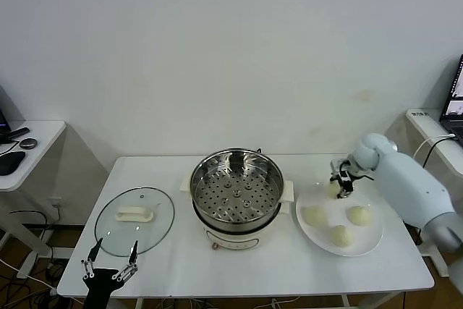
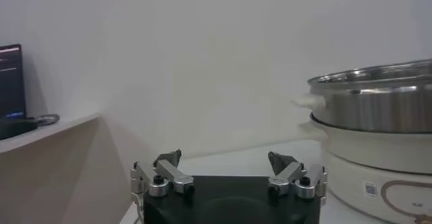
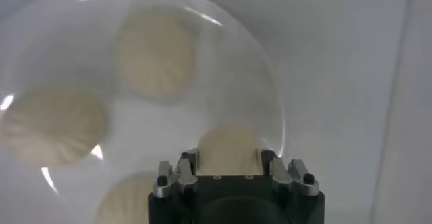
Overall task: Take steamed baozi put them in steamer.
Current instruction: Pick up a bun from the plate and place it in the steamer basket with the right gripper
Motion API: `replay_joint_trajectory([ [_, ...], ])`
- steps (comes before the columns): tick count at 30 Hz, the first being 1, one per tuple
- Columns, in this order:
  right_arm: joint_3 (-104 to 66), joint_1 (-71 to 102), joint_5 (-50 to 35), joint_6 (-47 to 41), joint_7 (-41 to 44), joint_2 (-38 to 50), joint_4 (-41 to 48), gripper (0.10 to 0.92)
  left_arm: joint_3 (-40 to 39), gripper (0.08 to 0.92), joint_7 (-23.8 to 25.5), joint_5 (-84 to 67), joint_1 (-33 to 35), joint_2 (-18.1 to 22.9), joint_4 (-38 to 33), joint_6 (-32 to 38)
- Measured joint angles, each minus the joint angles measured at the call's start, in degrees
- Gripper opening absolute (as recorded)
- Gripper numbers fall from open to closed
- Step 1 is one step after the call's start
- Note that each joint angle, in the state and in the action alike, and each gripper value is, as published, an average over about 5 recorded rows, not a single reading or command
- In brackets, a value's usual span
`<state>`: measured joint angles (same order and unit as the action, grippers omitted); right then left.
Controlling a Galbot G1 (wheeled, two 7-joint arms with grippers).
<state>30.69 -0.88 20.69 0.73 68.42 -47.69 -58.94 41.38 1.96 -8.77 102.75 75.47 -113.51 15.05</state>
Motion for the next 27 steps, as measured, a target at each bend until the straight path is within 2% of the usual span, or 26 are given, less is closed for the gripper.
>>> replay_joint_trajectory([
  [8,10.2,-13.4,-10.9,1.8,1.2,1.0,-6.5,0.551,0.5,0.823,0.0,-0.8,-0.7,-0.2,-0.1,-0.1],
  [16,21.1,-23.5,-20.7,6.5,0.3,-4.6,-10.0,0.559,1.1,0.823,-0.1,-1.1,-1.4,-1.0,-0.4,-0.2],
  [22,27.5,-26.3,-23.4,12.2,0.2,-10.7,-10.6,0.560,2.0,0.823,-0.1,-1.3,-1.6,-1.6,-0.4,-0.3],
  [27,31.6,-26.9,-22.0,18.0,-0.6,-15.1,-10.2,0.560,2.4,0.823,-0.2,-1.3,-1.7,-1.8,-0.4,-0.3],
])
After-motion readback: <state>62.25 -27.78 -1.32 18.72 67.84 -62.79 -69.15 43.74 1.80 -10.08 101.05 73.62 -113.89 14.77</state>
